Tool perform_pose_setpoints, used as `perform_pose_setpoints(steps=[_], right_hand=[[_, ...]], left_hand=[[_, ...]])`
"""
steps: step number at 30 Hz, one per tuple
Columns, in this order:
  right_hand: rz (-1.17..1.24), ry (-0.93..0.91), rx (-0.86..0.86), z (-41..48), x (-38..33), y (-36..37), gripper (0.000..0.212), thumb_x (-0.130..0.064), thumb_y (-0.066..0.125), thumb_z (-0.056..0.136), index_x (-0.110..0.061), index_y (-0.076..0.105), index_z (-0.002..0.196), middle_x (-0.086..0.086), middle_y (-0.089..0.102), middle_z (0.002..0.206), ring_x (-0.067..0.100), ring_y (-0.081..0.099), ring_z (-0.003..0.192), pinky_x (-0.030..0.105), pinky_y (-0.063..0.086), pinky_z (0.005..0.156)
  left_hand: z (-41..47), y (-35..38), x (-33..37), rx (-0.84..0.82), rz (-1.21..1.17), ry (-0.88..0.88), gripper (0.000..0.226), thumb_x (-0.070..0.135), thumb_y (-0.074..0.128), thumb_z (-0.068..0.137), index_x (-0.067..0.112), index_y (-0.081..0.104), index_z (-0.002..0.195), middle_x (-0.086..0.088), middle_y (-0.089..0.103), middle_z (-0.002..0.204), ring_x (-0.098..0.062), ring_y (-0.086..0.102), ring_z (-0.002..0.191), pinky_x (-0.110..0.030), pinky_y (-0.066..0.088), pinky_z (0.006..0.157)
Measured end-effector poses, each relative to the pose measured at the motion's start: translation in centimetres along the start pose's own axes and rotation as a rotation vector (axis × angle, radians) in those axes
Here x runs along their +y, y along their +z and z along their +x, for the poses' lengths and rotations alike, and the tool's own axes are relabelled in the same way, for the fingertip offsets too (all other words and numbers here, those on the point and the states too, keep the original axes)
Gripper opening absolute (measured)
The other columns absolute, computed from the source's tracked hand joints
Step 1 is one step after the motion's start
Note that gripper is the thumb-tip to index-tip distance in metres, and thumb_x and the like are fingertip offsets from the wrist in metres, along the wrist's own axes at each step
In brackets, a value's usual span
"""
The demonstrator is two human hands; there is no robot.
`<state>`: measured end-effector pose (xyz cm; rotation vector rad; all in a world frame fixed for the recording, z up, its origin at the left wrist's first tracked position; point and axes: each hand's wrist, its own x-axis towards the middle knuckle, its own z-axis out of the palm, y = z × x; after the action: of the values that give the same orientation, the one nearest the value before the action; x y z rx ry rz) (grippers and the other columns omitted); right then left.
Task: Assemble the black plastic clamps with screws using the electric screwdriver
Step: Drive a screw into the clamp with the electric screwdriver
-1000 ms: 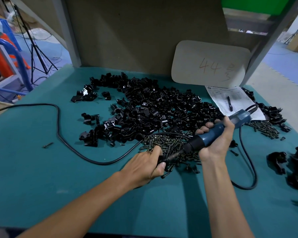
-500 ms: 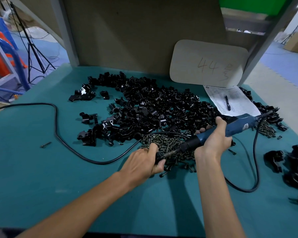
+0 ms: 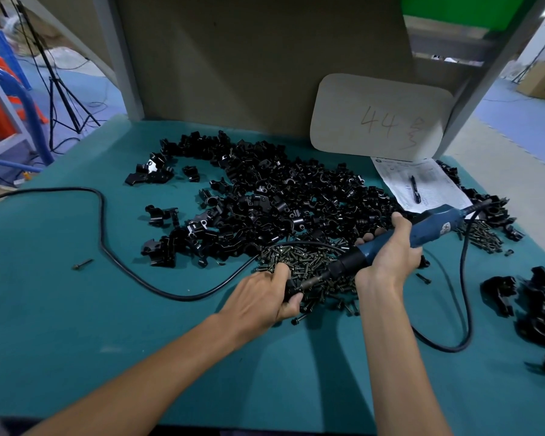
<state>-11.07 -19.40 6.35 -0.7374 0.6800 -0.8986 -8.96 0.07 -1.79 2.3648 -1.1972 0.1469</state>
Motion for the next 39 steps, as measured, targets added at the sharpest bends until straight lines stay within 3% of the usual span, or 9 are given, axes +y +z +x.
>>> perform_pose_setpoints(steps=[4,7,10,15,21,25,28,34,39], right_hand=[[0.005,-0.034,-0.015,-0.1,0.3,0.2,0.052,-0.030,0.080,0.087,-0.023,0.041,0.121,0.003,0.060,0.074,0.017,0.057,0.053,0.033,0.054,0.055],[0.001,-0.073,-0.049,-0.1,0.6,0.5,0.073,-0.019,0.077,0.085,-0.032,0.031,0.139,0.004,0.064,0.084,0.016,0.058,0.055,0.035,0.056,0.057],[0.003,-0.105,-0.079,0.1,0.7,0.6,0.073,-0.005,0.066,0.083,-0.038,0.031,0.138,0.012,0.063,0.105,0.019,0.058,0.057,0.037,0.054,0.061],[0.034,-0.103,-0.090,0.1,1.1,0.2,0.067,-0.005,0.067,0.088,-0.035,0.032,0.136,0.013,0.061,0.112,0.017,0.060,0.059,0.035,0.055,0.061],[0.044,-0.092,-0.084,0.1,1.2,0.3,0.062,-0.007,0.070,0.090,-0.028,0.032,0.134,0.013,0.062,0.109,0.017,0.061,0.060,0.035,0.055,0.061],[0.053,-0.057,-0.078,-0.1,0.8,0.6,0.045,-0.030,0.076,0.088,-0.021,0.046,0.119,0.000,0.062,0.077,0.016,0.057,0.056,0.032,0.053,0.054],[0.041,-0.029,-0.073,-0.1,0.5,0.4,0.028,-0.028,0.070,0.090,-0.019,0.051,0.108,-0.006,0.058,0.064,0.014,0.053,0.052,0.030,0.048,0.051],[0.014,-0.027,-0.041,-0.4,0.4,0.7,0.019,-0.022,0.063,0.091,-0.018,0.049,0.104,-0.007,0.056,0.060,0.014,0.051,0.049,0.028,0.046,0.048],[0.022,-0.021,-0.026,-0.5,0.5,0.6,0.023,-0.023,0.061,0.092,-0.018,0.051,0.111,-0.002,0.053,0.069,0.014,0.051,0.049,0.028,0.045,0.048]], left_hand=[[0.0,0.0,0.1,0.010,0.004,-0.003,0.026,0.045,0.037,0.098,0.021,0.028,0.100,0.004,0.053,0.070,-0.018,0.050,0.057,-0.024,0.027,0.056],[0.0,-0.1,0.2,0.018,0.010,-0.008,0.025,0.043,0.041,0.100,0.021,0.028,0.100,0.004,0.052,0.069,-0.018,0.049,0.057,-0.026,0.028,0.056],[0.0,-0.2,0.2,0.013,-0.006,-0.018,0.025,0.042,0.043,0.100,0.020,0.029,0.100,0.003,0.055,0.070,-0.019,0.051,0.057,-0.027,0.029,0.057],[0.0,-0.3,0.3,0.006,-0.007,-0.026,0.028,0.048,0.036,0.097,0.021,0.029,0.100,0.003,0.053,0.070,-0.020,0.051,0.058,-0.028,0.029,0.056],[0.0,-0.3,0.2,0.003,0.000,-0.024,0.027,0.047,0.036,0.098,0.020,0.030,0.099,0.003,0.054,0.070,-0.019,0.050,0.058,-0.028,0.029,0.056],[-0.1,-0.3,0.3,0.006,-0.007,-0.025,0.026,0.047,0.037,0.098,0.021,0.030,0.099,0.004,0.054,0.070,-0.018,0.051,0.058,-0.027,0.029,0.057],[0.0,-0.3,0.3,0.003,-0.003,-0.023,0.026,0.046,0.038,0.097,0.021,0.029,0.098,0.003,0.054,0.070,-0.020,0.052,0.059,-0.028,0.031,0.057],[0.0,-0.4,0.3,-0.009,-0.023,-0.026,0.026,0.046,0.035,0.096,0.021,0.028,0.100,0.003,0.057,0.070,-0.020,0.054,0.059,-0.028,0.033,0.057],[0.0,-0.4,0.3,-0.015,-0.039,-0.035,0.025,0.046,0.036,0.096,0.022,0.028,0.100,0.003,0.059,0.070,-0.020,0.056,0.059,-0.031,0.040,0.056]])
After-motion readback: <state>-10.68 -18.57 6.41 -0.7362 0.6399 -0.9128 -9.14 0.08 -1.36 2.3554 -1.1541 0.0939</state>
